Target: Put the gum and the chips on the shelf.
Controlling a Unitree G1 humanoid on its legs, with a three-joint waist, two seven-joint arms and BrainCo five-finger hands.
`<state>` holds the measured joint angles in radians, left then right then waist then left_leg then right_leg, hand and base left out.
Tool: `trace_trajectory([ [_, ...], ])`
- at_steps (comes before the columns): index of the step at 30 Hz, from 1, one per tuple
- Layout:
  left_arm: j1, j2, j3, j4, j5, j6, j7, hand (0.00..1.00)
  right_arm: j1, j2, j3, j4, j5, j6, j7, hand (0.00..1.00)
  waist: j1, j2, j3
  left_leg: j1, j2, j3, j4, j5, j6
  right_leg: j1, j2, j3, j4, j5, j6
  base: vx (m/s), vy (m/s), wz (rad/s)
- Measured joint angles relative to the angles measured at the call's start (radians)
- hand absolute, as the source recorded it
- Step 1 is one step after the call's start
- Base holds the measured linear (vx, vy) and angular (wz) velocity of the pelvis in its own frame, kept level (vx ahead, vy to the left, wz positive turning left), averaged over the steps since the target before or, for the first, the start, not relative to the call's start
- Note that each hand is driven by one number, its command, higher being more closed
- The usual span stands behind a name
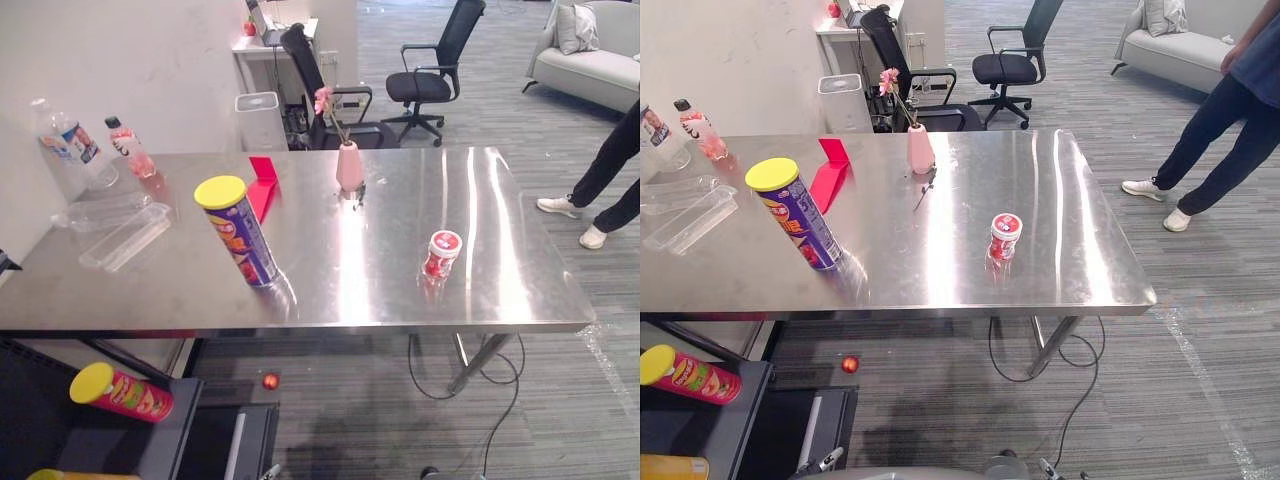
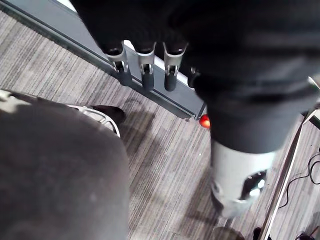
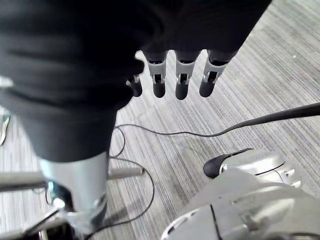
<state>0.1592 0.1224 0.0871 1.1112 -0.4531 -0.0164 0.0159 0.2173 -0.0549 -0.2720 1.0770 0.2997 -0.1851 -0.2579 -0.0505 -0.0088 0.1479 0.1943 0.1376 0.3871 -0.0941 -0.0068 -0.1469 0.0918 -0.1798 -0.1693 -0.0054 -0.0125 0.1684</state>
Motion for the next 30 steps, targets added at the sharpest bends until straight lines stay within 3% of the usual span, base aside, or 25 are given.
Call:
trace_trajectory([
  [3, 0.002, -0.002, 0.022, -0.004, 0.001, 0.021, 0.0, 0.0, -0.018, -0.002, -0.07, -0.001, 0.064, 0.0, -0.043, 0.0, 0.001, -0.002, -0.001, 0.004, 0.004, 0.019, 0.0, -0.004, 0.002, 0.001, 0.007, -0.019, -0.034, 0.032, -0.003, 0.03, -0.003, -0.28],
  [8, 0.036, 0.0, 0.087, -0.061, 0.003, 0.063, -0.003, 0.0, -0.019, -0.019, -0.297, -0.064, 0.137, 0.002, -0.136, 0.0, 0.002, -0.026, -0.009, 0.027, 0.003, 0.041, 0.0, -0.015, 0.005, 0.016, 0.005, -0.023, -0.046, 0.039, -0.004, 0.0, 0.007, -0.13],
  [13, 0.084, -0.007, 0.13, -0.098, 0.045, 0.068, -0.02, 0.0, -0.05, -0.144, -0.479, -0.227, 0.139, -0.011, -0.157, 0.0, 0.01, -0.037, -0.029, 0.037, -0.004, 0.07, 0.0, -0.024, 0.005, 0.012, -0.005, -0.028, -0.063, 0.034, -0.011, -0.02, 0.014, -0.14],
  [19, 0.113, -0.023, 0.129, -0.125, 0.078, 0.069, -0.02, 0.0, -0.107, -0.253, -0.503, -0.412, 0.094, -0.055, -0.133, 0.0, 0.0, -0.025, -0.045, 0.032, 0.002, 0.084, -0.001, -0.032, -0.003, 0.001, -0.001, -0.042, -0.062, 0.042, -0.007, 0.02, -0.006, -0.08],
  [25, 0.12, -0.025, 0.113, -0.144, 0.083, 0.069, -0.02, 0.0, -0.149, -0.255, -0.46, -0.486, 0.08, -0.068, -0.091, 0.0, -0.002, -0.017, -0.05, 0.033, 0.012, 0.094, 0.0, -0.042, -0.006, -0.004, 0.011, -0.046, -0.063, 0.047, -0.008, 0.04, -0.019, -0.06],
  [30, 0.123, -0.025, 0.112, -0.156, 0.086, 0.066, -0.02, 0.0, -0.125, -0.255, -0.41, -0.673, -0.017, -0.075, -0.048, 0.0, -0.004, -0.01, -0.054, 0.019, 0.015, 0.096, 0.048, -0.075, -0.001, -0.005, 0.004, -0.045, -0.058, 0.047, -0.008, 0.01, -0.006, -0.06],
])
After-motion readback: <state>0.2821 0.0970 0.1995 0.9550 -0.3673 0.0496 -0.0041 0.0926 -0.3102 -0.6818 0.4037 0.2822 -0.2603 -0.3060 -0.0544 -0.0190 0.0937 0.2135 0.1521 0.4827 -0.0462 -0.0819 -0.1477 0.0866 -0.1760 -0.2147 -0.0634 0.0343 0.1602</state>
